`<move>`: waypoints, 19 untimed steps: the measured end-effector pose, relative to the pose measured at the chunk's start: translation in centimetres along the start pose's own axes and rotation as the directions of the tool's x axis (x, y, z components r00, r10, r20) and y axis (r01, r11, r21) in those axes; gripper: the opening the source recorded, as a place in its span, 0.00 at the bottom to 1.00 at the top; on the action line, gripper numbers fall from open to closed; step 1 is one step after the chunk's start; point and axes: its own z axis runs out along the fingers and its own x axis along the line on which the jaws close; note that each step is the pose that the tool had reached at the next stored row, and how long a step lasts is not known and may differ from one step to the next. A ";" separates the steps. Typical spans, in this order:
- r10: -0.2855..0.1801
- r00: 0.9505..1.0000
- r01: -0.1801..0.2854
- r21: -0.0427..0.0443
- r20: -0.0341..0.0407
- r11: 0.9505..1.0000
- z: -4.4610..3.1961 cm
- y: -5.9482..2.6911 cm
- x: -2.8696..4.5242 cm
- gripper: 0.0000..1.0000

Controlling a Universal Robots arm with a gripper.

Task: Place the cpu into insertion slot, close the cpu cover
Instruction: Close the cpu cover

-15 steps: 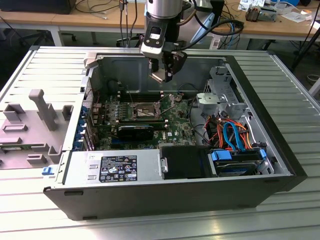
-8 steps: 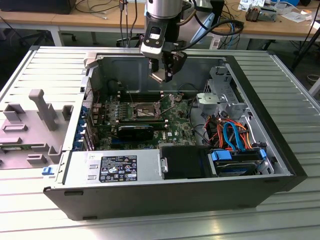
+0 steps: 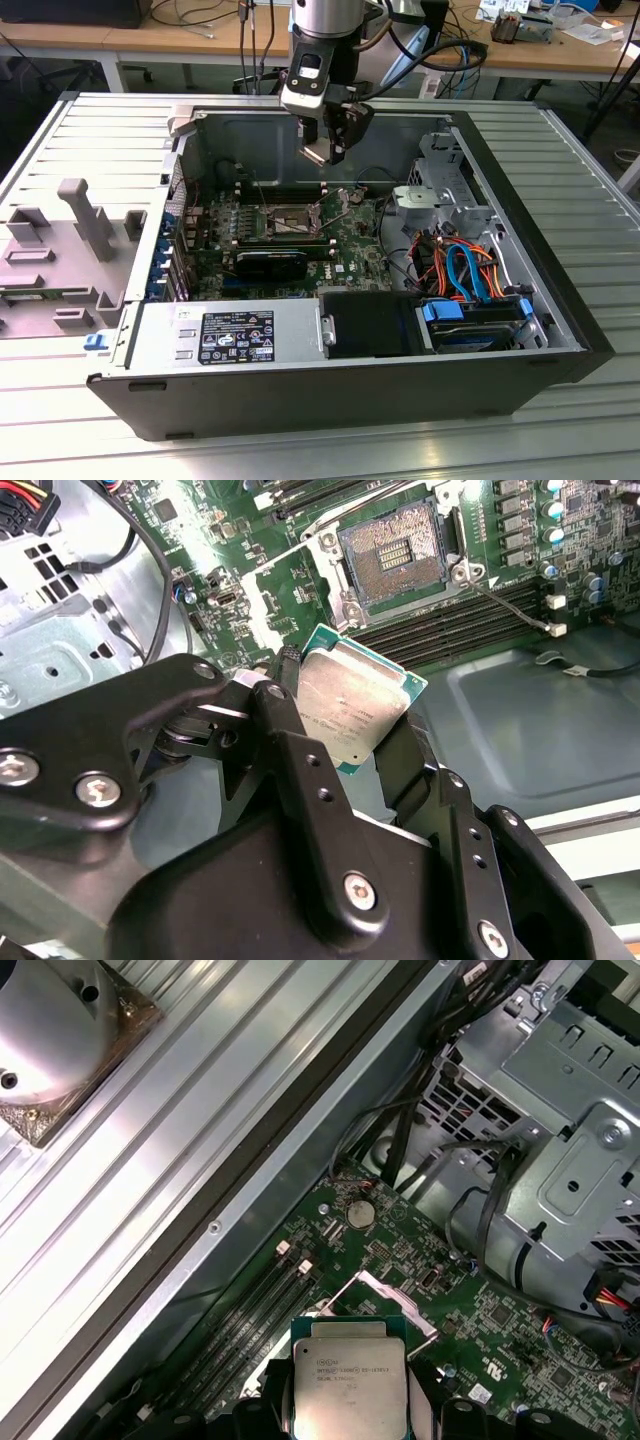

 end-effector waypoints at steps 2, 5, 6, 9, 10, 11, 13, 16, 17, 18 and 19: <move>0.002 1.000 -0.002 0.000 0.000 1.000 0.00 0.00 0.00 0.55; 0.005 1.000 -0.005 0.000 0.000 1.000 0.01 0.00 0.00 0.55; 0.006 1.000 -0.006 0.000 0.000 1.000 0.01 0.00 0.00 0.55; 0.008 1.000 -0.008 0.000 0.001 1.000 0.02 0.00 0.00 0.55; 0.009 1.000 -0.009 0.000 0.001 1.000 0.02 0.00 0.00 0.55; 0.009 1.000 -0.009 0.000 0.001 1.000 0.02 0.00 0.00 0.55; 0.012 1.000 -0.012 0.000 0.001 1.000 0.03 0.00 0.00 0.55; 0.014 1.000 -0.014 0.000 0.001 1.000 0.04 0.00 0.00 0.55; 0.014 1.000 -0.014 0.000 0.001 1.000 0.04 0.00 0.00 0.55; 0.016 1.000 -0.016 0.000 0.001 1.000 0.04 0.00 0.00 0.55; 0.016 1.000 -0.016 0.000 0.001 1.000 0.04 0.00 0.00 0.55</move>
